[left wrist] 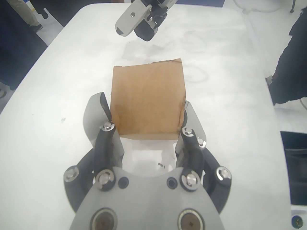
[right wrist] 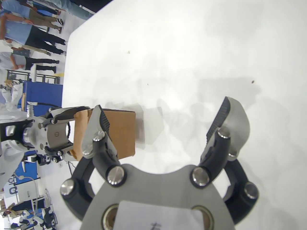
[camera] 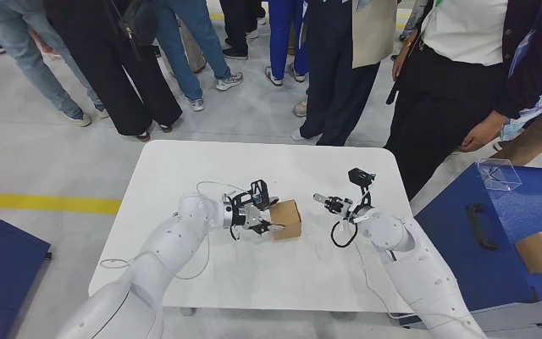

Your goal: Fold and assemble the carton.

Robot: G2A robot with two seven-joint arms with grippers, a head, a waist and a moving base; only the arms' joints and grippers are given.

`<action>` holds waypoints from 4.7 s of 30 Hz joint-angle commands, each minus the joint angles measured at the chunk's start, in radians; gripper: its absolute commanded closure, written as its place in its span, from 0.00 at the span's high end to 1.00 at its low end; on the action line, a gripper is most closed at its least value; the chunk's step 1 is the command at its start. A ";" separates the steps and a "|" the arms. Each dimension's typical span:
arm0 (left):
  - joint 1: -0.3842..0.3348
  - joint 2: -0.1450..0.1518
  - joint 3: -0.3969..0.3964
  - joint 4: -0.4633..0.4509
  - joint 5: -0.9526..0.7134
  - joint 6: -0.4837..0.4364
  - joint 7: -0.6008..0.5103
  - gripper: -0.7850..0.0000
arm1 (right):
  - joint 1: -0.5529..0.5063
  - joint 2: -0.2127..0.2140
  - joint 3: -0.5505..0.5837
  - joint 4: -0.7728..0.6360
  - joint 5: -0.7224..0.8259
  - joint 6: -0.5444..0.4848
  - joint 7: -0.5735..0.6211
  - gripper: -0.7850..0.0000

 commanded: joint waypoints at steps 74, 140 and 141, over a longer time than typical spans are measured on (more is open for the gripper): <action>0.195 0.099 -0.192 -0.388 -1.614 0.615 -1.600 1.00 | -0.035 0.006 0.081 0.019 0.006 -0.006 -0.029 1.00; 0.502 0.188 -0.186 -0.847 -0.298 0.405 -0.517 0.00 | -0.035 0.006 0.081 0.019 0.006 -0.006 -0.029 1.00; 0.507 0.190 -0.194 -0.857 -0.298 0.408 -0.498 0.00 | -0.035 0.006 0.081 0.019 0.006 -0.006 -0.029 1.00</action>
